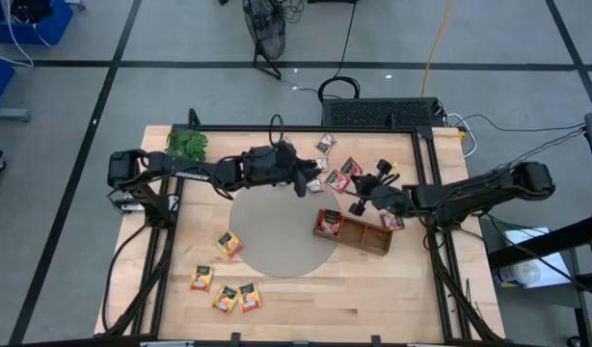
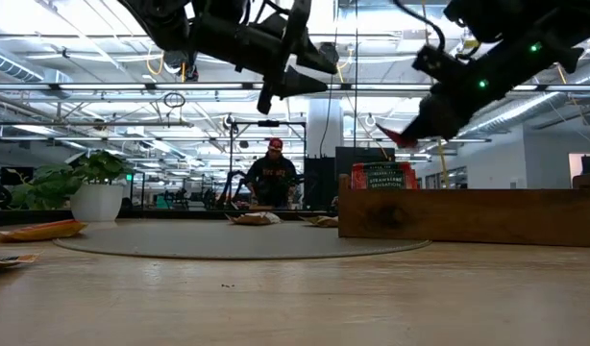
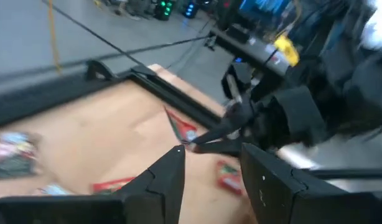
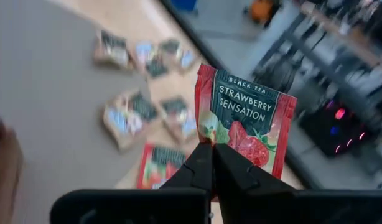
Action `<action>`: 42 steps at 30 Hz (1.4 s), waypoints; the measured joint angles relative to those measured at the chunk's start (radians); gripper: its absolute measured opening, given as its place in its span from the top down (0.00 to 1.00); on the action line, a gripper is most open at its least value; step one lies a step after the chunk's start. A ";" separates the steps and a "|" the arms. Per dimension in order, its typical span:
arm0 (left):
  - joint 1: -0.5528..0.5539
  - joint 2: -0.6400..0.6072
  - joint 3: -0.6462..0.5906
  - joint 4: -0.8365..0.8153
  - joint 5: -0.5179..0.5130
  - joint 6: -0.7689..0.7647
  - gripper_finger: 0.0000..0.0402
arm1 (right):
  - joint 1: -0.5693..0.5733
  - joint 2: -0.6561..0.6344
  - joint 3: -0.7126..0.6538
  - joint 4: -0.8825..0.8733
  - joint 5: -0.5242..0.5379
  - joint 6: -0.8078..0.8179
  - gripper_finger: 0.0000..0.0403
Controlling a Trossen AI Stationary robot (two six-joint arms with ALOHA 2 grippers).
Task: Pick & Place Tea
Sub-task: Put the red tea bag into the left section of the wooden organizer
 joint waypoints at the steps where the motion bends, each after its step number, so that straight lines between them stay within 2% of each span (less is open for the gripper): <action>1: 0.004 0.000 0.000 0.003 0.024 -0.035 0.61 | 0.009 0.009 0.000 0.047 0.000 -0.026 1.00; 9: 0.001 0.001 0.000 -0.011 0.091 -0.181 0.61 | 0.070 0.111 0.001 0.355 -0.006 -0.190 1.00; 17: 0.001 0.061 0.005 -0.017 0.111 -0.247 0.61 | 0.110 0.202 0.001 0.499 -0.005 -0.235 1.00; 28: 0.001 0.180 0.114 -0.007 0.151 -0.246 0.61 | 0.114 0.208 0.001 0.503 -0.006 -0.234 1.00; 34: 0.001 0.192 0.184 -0.094 0.160 -0.160 0.61 | 0.114 0.208 0.001 0.479 -0.003 -0.225 1.00; 42: 0.001 0.186 0.190 -0.129 0.159 -0.132 0.61 | 0.114 0.207 0.002 0.458 -0.002 -0.212 1.00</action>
